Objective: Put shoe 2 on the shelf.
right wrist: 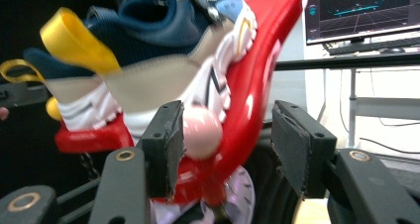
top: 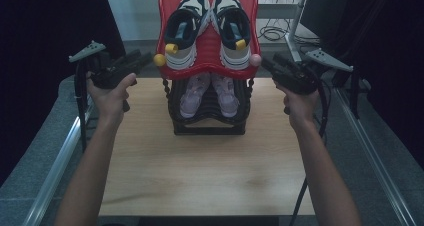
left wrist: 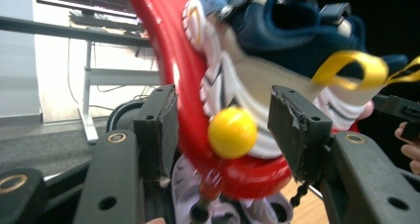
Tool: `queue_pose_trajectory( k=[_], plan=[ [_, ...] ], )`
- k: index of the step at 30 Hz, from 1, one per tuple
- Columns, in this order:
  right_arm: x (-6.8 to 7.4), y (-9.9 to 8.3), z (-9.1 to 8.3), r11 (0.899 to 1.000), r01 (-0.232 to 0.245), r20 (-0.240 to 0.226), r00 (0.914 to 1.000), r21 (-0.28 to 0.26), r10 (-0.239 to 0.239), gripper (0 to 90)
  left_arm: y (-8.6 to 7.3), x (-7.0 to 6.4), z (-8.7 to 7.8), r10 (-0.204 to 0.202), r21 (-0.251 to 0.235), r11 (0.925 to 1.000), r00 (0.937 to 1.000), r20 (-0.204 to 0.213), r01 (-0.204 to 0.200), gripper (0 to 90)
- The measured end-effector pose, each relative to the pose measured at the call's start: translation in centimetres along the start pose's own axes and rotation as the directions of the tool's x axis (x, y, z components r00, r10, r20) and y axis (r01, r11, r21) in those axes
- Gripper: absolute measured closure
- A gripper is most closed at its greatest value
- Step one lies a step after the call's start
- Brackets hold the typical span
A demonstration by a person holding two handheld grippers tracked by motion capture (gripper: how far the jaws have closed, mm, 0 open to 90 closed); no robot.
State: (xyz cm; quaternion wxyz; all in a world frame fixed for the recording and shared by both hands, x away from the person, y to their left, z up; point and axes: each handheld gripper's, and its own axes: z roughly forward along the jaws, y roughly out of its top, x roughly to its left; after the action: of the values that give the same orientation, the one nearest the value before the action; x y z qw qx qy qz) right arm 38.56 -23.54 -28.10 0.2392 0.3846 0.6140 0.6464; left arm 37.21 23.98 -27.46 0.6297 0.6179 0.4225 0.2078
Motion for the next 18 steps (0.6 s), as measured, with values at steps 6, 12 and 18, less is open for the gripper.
queue_pose_trajectory(
  k=[6,12,18],
  plan=[
    [-0.3,-1.7,-0.3,1.0,0.009,-0.001,1.0,0.03,-0.009,46.7,-1.8,0.9,-0.8,-0.009,0.01,0.9999,1.0,-0.002,0.009,45.7],
    [-0.5,-3.5,-0.6,0.999,0.019,0.002,0.9998,0.049,-0.019,46.6,-4.2,1.7,-1.7,-0.024,0.035,0.9991,0.9997,0.001,0.024,46.4],
    [-0.5,-5.9,-1.0,0.998,0.009,-0.009,0.9999,0.069,-0.009,46.6,-6.6,2.4,-2.0,-0.035,0.072,0.9968,0.9993,0.013,0.034,46.2]
  ],
)
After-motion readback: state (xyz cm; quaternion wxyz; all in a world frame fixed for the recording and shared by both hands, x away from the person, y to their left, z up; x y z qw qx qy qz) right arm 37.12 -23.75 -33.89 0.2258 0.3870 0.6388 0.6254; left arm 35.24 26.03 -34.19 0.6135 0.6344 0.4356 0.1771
